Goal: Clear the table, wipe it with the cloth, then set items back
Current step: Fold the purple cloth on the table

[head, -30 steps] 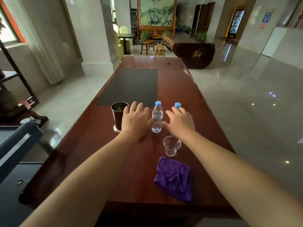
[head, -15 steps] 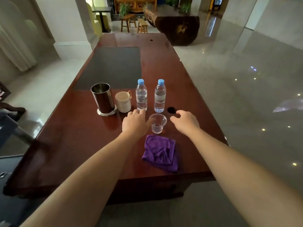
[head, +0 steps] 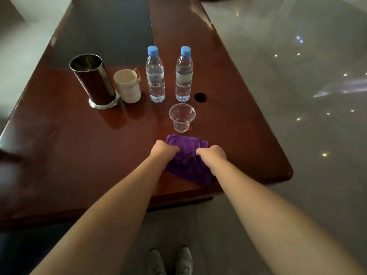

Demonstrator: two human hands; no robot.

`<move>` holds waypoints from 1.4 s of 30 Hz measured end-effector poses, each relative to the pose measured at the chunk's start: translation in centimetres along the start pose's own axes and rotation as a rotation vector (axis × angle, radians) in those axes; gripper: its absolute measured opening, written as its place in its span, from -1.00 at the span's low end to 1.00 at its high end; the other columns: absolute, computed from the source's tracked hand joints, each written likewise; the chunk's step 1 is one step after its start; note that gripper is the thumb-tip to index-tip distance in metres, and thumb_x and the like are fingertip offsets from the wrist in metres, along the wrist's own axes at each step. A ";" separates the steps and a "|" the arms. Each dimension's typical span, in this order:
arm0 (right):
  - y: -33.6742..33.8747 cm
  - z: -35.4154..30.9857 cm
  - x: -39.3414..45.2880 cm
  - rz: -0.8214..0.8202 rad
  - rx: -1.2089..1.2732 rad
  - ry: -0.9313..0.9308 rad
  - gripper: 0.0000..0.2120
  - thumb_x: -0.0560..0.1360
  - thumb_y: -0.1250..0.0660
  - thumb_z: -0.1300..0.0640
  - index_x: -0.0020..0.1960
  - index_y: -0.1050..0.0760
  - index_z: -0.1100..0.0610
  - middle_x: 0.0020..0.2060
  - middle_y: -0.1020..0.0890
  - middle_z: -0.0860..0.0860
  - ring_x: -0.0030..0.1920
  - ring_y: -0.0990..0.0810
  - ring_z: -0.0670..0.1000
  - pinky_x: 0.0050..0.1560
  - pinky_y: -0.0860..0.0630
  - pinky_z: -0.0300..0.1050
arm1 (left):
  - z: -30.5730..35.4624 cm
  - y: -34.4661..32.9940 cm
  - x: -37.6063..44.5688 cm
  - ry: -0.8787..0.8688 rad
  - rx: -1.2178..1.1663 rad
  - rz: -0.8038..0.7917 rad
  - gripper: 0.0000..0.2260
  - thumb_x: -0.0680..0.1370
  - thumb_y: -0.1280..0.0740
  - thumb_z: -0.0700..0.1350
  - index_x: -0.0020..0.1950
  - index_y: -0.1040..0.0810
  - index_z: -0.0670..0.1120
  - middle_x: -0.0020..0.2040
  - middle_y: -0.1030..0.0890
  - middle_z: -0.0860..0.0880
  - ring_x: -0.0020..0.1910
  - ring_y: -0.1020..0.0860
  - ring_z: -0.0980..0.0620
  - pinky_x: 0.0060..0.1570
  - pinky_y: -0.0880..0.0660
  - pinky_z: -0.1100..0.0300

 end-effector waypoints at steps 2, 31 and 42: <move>-0.7 -0.6 -0.1 -0.051 0.103 -0.075 -0.58 0.36 -0.46 0.05 0.14 -0.55 0.24 -0.02 -0.64 0.15 -0.10 -0.59 0.14 -0.20 -0.49 -0.07 | 0.1 -0.5 0.2 0.054 -0.086 -0.032 -0.53 0.43 -0.50 -0.08 0.23 -0.45 -0.24 -0.10 -0.51 -0.10 -0.03 -0.55 -0.13 -0.17 -0.48 0.08; 4.4 -11.2 -8.7 -0.486 0.451 0.147 -0.82 0.29 -0.18 0.42 -0.19 -0.51 0.27 -0.12 -0.58 0.22 -0.08 -0.59 0.21 -0.06 -0.55 -0.05 | 3.5 13.2 -11.3 -0.109 -0.644 -0.282 -0.40 0.36 -0.05 -0.47 0.40 -0.38 -0.23 0.32 -0.49 -0.33 0.26 -0.50 -0.37 0.28 -0.42 -0.28; 5.1 -16.3 -11.3 -0.447 0.373 0.286 -0.75 0.22 -0.20 0.38 -0.13 -0.50 0.23 -0.12 -0.59 0.21 -0.04 -0.60 0.25 0.08 -0.55 0.10 | 5.6 16.9 -13.6 -0.164 -0.664 -0.112 -0.45 0.39 -0.08 -0.47 0.38 -0.35 -0.25 0.31 -0.47 -0.31 0.23 -0.50 -0.31 0.25 -0.47 -0.20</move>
Point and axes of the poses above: each hand's wrist, its own x-axis towards the middle knuckle, its own y-axis out of the back of the hand, z = x × y, the point moved 2 cm from there along x, towards the middle knuckle
